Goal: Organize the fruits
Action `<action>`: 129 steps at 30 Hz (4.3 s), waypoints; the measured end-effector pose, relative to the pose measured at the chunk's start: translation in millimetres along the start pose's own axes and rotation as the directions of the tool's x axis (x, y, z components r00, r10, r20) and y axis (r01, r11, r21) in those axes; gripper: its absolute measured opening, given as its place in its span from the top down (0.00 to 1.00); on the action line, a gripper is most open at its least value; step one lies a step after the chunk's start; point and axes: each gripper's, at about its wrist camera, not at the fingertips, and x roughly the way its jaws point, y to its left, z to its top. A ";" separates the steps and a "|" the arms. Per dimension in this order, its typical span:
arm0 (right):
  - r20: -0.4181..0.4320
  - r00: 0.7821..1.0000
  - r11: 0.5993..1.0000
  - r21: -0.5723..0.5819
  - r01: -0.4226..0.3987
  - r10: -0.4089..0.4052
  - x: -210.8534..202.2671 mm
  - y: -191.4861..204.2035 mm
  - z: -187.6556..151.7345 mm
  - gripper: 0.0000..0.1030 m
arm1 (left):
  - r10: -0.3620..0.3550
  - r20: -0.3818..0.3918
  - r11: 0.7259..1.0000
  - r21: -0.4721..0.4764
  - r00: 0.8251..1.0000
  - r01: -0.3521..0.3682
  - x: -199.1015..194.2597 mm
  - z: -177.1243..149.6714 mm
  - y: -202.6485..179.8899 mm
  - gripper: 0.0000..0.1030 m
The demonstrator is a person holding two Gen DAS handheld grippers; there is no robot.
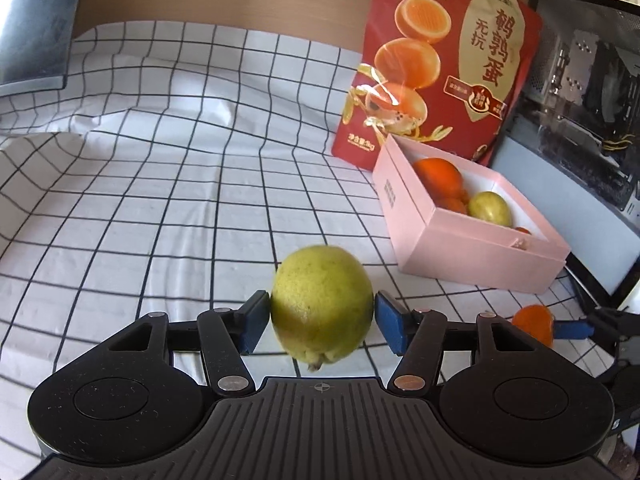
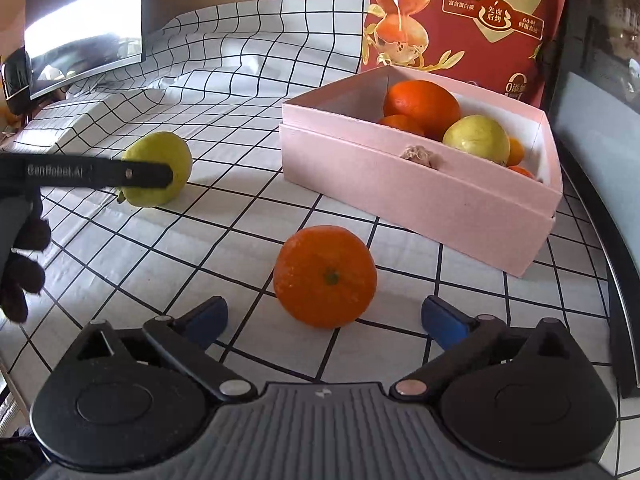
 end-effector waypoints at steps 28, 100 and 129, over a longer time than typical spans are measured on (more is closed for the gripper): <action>0.055 0.998 0.999 0.038 0.032 -0.034 -4.8 -0.7 4.0 0.31 | -0.089 -0.016 0.996 0.008 0.996 0.089 -0.1 -19.6 -16.1 0.37; 0.044 0.955 0.930 0.244 0.275 -0.294 14.2 -84.0 195.1 0.54 | -0.076 0.110 0.966 0.256 0.991 0.045 67.0 100.2 -108.5 0.40; 0.084 0.983 0.965 0.222 0.143 -0.165 -24.3 -47.1 71.6 0.26 | 0.040 0.008 0.967 0.253 0.999 -0.040 7.3 1.3 -62.9 0.40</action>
